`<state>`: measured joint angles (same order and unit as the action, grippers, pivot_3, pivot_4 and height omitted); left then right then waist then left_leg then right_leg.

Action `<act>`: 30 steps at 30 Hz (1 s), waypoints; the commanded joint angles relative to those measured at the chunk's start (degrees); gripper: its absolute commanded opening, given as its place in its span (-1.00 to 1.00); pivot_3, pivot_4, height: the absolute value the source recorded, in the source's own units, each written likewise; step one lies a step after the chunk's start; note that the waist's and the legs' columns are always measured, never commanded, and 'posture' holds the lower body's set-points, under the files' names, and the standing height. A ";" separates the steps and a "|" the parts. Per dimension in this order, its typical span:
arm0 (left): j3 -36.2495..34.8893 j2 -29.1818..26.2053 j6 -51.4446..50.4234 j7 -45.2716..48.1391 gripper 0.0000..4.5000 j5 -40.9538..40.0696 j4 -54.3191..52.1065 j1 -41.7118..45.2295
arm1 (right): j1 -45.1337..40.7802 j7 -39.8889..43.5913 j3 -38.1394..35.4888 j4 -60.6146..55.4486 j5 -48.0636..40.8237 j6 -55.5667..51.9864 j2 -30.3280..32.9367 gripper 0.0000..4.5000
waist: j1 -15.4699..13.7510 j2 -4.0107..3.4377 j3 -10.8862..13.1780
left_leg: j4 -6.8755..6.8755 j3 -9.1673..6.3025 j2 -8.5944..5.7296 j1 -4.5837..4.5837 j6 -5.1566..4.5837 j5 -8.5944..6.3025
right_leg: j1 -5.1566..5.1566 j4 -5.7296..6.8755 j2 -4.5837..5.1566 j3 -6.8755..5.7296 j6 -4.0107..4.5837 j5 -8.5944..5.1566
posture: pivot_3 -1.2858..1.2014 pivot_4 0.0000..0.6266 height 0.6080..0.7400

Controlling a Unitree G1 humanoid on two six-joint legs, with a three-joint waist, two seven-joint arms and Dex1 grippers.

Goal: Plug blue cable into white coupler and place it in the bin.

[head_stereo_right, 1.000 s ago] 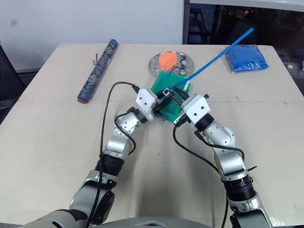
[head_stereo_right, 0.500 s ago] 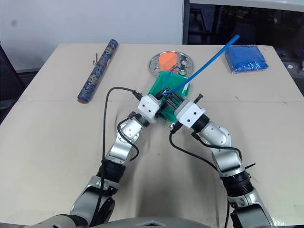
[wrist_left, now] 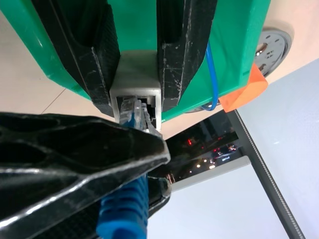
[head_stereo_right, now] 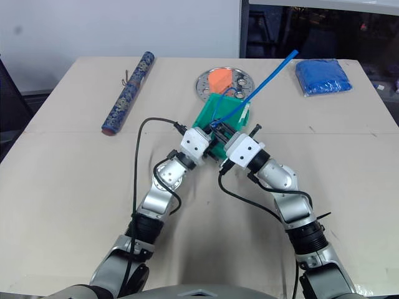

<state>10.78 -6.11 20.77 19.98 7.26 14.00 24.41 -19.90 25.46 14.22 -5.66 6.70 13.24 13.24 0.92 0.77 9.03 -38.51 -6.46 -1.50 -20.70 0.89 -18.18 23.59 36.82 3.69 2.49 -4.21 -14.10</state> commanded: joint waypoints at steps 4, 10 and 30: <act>0.92 0.67 0.37 -0.89 -0.83 -0.01 -4.42 -0.30 | 0.06 -0.36 1.08 -0.22 2.08 -4.75 -0.07 -1.00 | 0.00 0.00 0.00 | -0.01 0.00 0.00 0.00 0.00 0.00 | 0.00 0.01 0.00 0.00 0.00 0.00 | 0.03 -0.52 1.00; 1.15 1.21 -0.49 -1.25 -0.83 -0.17 -6.64 0.07 | 1.40 1.19 2.44 -0.35 1.95 -16.94 -0.54 -1.00 | 0.01 0.00 0.00 | -0.01 -0.01 0.00 0.00 0.00 0.00 | 0.00 0.02 0.00 0.00 0.00 0.00 | 0.03 -0.52 1.00; -0.18 4.89 -4.85 -0.70 -0.83 -5.76 -11.61 1.85 | 1.34 0.51 3.02 -2.97 -0.64 -31.08 -2.33 -1.00 | 0.01 0.04 -0.03 | -0.05 -0.07 0.00 -0.01 0.00 0.00 | 0.00 0.04 0.00 -0.01 0.01 0.01 | 0.03 -0.52 1.00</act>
<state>10.70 -3.20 12.76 18.62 5.29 13.94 22.22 -20.57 26.45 16.87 -14.32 6.79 -17.07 11.44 0.93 0.81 9.00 -38.56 -6.54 -1.50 -20.70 0.89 -18.17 23.59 36.86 3.69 2.48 -4.21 -14.09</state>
